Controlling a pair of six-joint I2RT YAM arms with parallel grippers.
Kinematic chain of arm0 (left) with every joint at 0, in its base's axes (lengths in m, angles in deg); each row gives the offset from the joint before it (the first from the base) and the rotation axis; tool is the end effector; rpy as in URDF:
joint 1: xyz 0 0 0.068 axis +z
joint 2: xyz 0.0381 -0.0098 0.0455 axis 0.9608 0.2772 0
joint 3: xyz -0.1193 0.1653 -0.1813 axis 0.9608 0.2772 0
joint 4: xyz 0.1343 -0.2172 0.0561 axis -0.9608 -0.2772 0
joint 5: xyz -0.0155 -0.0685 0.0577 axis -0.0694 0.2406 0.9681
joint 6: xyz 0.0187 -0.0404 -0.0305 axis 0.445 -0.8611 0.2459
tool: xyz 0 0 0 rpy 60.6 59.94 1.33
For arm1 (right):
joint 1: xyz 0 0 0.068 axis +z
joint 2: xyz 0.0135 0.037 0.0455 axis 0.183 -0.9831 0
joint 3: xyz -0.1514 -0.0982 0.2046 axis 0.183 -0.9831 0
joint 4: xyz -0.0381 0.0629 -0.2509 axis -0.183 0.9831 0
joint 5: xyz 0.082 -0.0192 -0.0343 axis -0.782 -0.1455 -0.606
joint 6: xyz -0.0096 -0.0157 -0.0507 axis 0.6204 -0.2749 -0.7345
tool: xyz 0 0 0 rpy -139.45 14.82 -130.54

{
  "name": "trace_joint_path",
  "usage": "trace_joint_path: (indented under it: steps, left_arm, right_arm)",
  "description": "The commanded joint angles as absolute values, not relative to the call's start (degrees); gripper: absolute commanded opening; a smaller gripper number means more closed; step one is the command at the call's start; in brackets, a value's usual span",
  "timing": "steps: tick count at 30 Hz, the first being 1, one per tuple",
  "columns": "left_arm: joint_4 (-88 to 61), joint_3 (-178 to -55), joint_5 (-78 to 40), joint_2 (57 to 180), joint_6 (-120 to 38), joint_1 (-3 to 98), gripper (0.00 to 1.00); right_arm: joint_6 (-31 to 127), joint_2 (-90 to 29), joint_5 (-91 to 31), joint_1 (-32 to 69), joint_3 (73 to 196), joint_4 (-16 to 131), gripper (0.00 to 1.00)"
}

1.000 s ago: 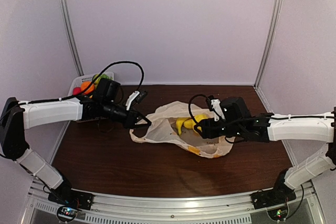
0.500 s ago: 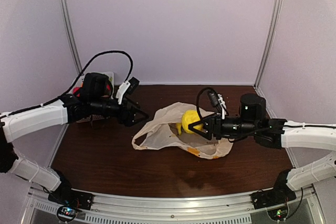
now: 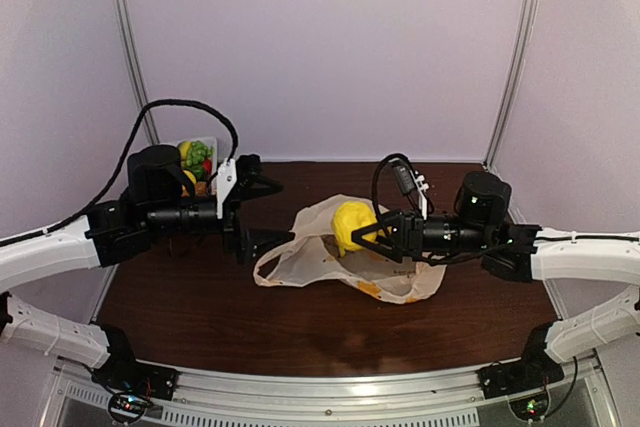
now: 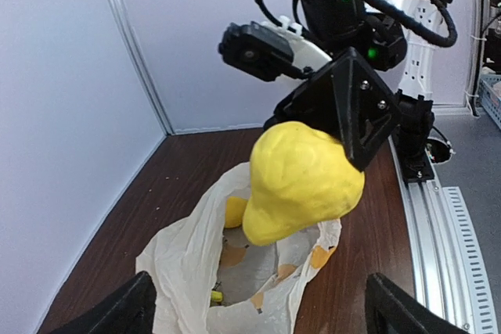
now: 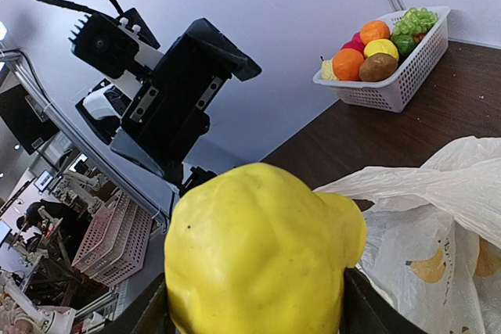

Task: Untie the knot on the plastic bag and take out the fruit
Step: Pass from the right arm to the left

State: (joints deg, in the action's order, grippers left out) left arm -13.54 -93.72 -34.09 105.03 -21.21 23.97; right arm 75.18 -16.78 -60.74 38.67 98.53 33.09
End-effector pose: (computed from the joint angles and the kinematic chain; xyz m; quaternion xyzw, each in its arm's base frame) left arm 0.1514 -0.2017 0.3334 0.4788 0.5944 -0.3671 0.5317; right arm 0.1569 0.2156 0.2887 -0.3121 0.6559 0.6069 0.3226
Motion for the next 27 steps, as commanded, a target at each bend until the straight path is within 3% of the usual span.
trace_joint_path:
  steps: [1,27]
  left_arm:
    - [-14.6,-99.0,-28.6,111.3,-11.4,17.1,0.94]
    - [-12.3,-102.8,-28.8,119.1,-12.3,12.2,0.97]
  right_arm:
    - [75.9,-18.6,-63.8,41.0,101.7,30.7,0.6]
    - [77.1,-23.0,-65.4,44.0,102.3,28.3,0.6]
